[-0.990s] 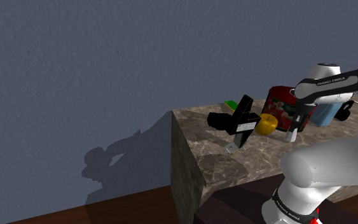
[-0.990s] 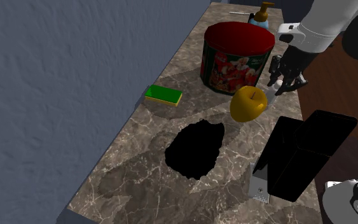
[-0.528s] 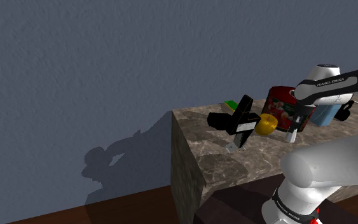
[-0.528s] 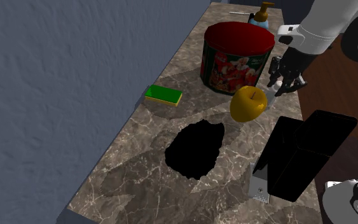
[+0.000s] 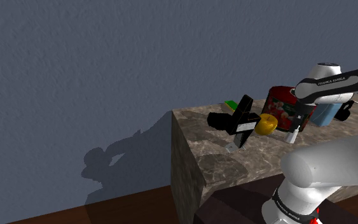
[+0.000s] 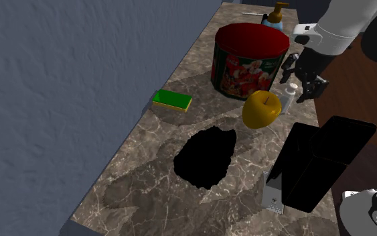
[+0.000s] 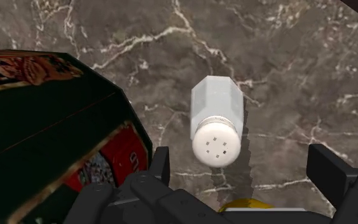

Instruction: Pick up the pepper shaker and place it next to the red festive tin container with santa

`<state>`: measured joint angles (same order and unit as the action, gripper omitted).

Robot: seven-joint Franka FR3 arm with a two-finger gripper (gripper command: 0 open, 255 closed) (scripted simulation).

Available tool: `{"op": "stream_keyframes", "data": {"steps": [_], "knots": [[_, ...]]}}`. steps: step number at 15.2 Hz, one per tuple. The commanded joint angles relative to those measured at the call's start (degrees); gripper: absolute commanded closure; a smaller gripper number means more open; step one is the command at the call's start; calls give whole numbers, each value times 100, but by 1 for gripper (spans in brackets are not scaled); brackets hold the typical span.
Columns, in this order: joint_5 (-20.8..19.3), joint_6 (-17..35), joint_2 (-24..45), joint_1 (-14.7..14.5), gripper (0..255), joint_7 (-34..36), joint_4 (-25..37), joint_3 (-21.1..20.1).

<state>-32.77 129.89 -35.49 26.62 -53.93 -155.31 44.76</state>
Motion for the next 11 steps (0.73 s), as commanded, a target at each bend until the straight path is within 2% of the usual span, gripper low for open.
{"op": "stream_keyframes", "data": {"steps": [1,3,11], "knots": [[75,-407,-268,58,0,-7,125,-200],[181,-843,-519,94,0,-21,300,-414],[183,-842,-518,96,0,-22,300,-416]]}}
